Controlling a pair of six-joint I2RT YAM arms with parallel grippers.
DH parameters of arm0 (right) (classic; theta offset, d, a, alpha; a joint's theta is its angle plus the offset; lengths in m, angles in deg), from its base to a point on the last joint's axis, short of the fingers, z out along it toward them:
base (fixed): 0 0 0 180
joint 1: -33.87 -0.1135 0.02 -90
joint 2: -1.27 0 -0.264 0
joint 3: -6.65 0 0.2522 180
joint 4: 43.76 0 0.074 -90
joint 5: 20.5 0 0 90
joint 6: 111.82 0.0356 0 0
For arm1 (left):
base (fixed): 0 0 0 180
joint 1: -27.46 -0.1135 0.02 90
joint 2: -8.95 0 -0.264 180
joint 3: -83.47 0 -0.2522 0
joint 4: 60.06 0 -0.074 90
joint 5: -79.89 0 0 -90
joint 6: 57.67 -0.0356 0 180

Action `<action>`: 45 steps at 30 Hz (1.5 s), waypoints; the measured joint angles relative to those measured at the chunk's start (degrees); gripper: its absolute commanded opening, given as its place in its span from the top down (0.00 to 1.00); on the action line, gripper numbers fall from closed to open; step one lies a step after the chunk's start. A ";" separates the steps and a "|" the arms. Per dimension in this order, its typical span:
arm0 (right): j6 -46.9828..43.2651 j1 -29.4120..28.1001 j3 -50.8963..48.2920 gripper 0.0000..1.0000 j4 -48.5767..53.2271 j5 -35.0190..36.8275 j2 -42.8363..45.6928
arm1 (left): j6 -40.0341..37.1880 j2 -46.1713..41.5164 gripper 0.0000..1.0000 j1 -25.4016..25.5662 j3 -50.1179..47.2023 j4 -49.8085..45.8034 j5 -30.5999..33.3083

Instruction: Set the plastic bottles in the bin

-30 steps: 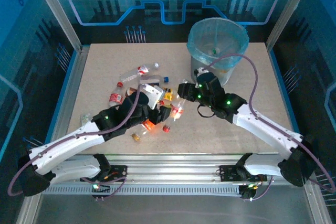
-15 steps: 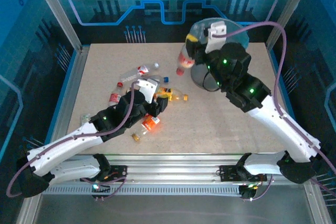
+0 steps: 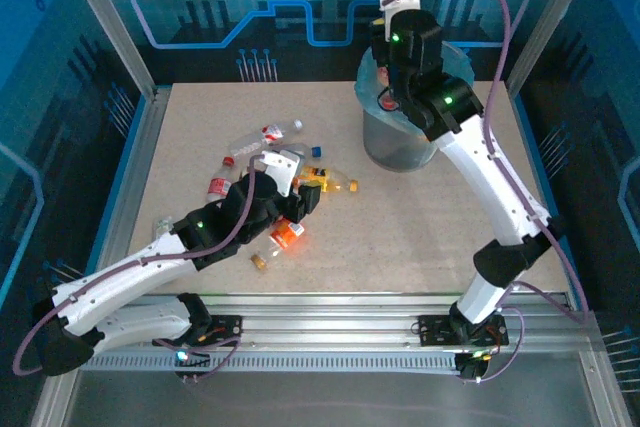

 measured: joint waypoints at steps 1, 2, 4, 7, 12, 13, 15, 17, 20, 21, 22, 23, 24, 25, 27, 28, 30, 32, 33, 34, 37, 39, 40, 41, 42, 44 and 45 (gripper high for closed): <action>0.15 0.09 1.31 0.53 0.79 0.22 -0.79 | 0.00 0.00 0.40 0.00 0.00 0.00 0.00; 0.22 0.26 2.29 0.53 1.64 0.42 -1.33 | 0.00 0.00 0.40 0.00 0.00 -0.02 0.00; 0.57 0.66 4.11 0.52 3.65 0.72 -2.49 | 0.20 0.00 0.40 0.00 0.00 -0.04 0.00; 0.94 1.84 4.46 0.53 7.74 1.07 -4.31 | 0.87 0.00 0.40 0.00 -0.02 -0.04 0.00; 2.16 4.24 3.23 0.53 10.80 -0.42 -7.54 | 1.38 0.00 0.40 0.00 -0.09 -0.02 0.00; 2.43 4.68 2.93 0.53 11.15 -0.98 -7.78 | 1.44 0.00 0.40 0.00 -0.17 -0.02 0.00; 3.19 5.60 2.93 0.53 11.69 -2.12 -8.22 | 1.46 0.02 0.40 0.00 -0.31 -0.07 -0.02; 4.11 6.40 2.93 0.51 12.09 -3.34 -8.28 | 1.68 0.15 0.39 0.00 -0.35 -0.04 -0.04; 5.42 7.15 2.47 0.49 12.57 -4.66 -8.31 | 2.80 1.03 0.39 0.00 -0.35 0.09 -0.63; 6.03 7.37 1.86 0.49 12.59 -5.01 -8.31 | 2.99 1.64 0.39 0.00 -0.35 0.15 -1.01; 6.64 7.61 0.79 0.48 12.59 -5.42 -8.28 | 3.10 2.29 0.38 0.00 -0.35 0.24 -1.40; 7.06 7.87 -0.22 0.48 12.57 -5.84 -8.28 | 3.26 2.99 0.39 0.00 -0.35 0.24 -1.81; 7.65 8.17 -1.90 0.48 12.39 -6.29 -8.28 | 3.43 3.78 0.38 0.00 -0.33 0.24 -2.38; 8.22 8.48 -3.78 0.48 12.17 -6.69 -8.28 | 3.48 4.57 0.38 0.00 -0.33 0.22 -2.84; 9.05 9.29 -8.11 0.47 11.26 -7.93 -8.22 | 3.61 5.77 0.38 0.00 -0.28 0.20 -3.74; 9.70 9.81 -10.54 0.47 10.78 -8.76 -8.20 | 3.65 6.43 0.37 0.00 -0.20 0.22 -4.20; 10.69 10.69 -13.92 0.46 9.64 -10.73 -8.20 | 3.91 7.32 0.36 0.00 0.04 0.22 -4.83; 11.54 11.65 -16.31 0.45 9.27 -12.66 -8.13 | 4.09 7.96 0.36 0.00 0.28 0.24 -5.46; 12.00 12.11 -17.14 0.44 9.18 -13.68 -8.13 | 4.20 8.15 0.36 0.00 0.33 0.31 -5.68; 12.31 12.55 -17.68 0.44 9.05 -14.51 -8.13 | 4.33 8.31 0.36 0.00 0.33 0.28 -5.90; 13.11 13.73 -18.49 0.43 8.24 -16.65 -8.13 | 4.50 8.55 0.36 0.00 0.33 0.26 -6.56; 13.29 14.23 -18.99 0.42 7.43 -17.62 -8.13 | 4.66 8.57 0.36 0.00 0.33 0.31 -6.73; 13.29 14.38 -19.52 0.41 6.75 -18.16 -8.13 | 4.72 8.57 0.36 0.00 0.33 0.28 -6.75; 13.29 14.40 -20.00 0.41 6.19 -18.56 -8.13 | 4.85 8.57 0.36 0.00 0.33 0.28 -6.75; 13.27 14.38 -20.76 0.40 5.14 -19.26 -8.13 | 4.98 8.57 0.35 0.00 0.33 0.28 -6.73; 13.22 14.38 -22.10 0.38 3.06 -20.52 -8.11 | 5.18 8.57 0.35 0.00 0.33 0.28 -6.73; 13.20 14.38 -22.73 0.37 2.19 -21.20 -8.09 | 5.40 8.57 0.35 0.00 0.31 0.28 -6.73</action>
